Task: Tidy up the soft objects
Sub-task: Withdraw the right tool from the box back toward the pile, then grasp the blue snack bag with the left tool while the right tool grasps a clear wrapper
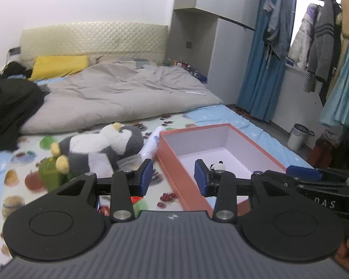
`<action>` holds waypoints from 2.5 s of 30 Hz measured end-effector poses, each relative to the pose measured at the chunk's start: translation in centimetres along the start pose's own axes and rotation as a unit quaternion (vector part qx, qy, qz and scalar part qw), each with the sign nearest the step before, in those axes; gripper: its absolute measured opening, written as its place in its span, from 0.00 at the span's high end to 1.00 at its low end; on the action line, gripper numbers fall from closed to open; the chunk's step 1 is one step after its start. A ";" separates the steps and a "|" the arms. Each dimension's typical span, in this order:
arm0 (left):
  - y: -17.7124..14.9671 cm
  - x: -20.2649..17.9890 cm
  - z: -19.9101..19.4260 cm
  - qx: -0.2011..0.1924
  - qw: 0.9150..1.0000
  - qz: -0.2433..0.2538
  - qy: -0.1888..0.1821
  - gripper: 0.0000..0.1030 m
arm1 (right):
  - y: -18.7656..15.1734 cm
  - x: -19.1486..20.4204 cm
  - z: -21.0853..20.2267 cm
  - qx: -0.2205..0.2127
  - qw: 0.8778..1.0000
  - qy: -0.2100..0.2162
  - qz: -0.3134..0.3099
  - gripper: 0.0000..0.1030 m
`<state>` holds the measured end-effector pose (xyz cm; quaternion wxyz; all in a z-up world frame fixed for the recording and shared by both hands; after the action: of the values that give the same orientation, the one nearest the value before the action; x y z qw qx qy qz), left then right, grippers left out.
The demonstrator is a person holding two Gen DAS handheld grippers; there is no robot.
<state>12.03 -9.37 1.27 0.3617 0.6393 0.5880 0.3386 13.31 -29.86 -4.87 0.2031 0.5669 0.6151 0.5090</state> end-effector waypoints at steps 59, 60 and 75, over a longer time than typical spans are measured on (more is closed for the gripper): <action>-15.2 14.6 14.0 0.140 0.976 -0.068 0.149 0.37 | -12.6 5.0 14.7 0.130 0.986 0.086 -0.057 0.38; -15.0 14.7 14.5 0.141 0.976 -0.066 0.151 0.37 | -12.6 4.8 15.3 0.131 0.986 0.086 -0.057 0.38; -13.2 14.5 22.4 0.146 0.978 -0.049 0.142 0.37 | -12.5 2.9 25.8 0.161 0.978 0.089 -0.096 0.39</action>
<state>25.70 4.25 -21.39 0.1930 0.6014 0.7070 0.3182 27.69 -15.02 -24.93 0.1016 0.4831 0.7563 0.4293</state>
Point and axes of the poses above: each gripper's, at about its wrist camera, not at the fingertips, and z roughly the way its jaws point, x to its left, y to its top, the point moved 4 cm from there along z, roughly the way its jaws point, and after that the axes turned 15 degrees about y, right-handed, at the moved point
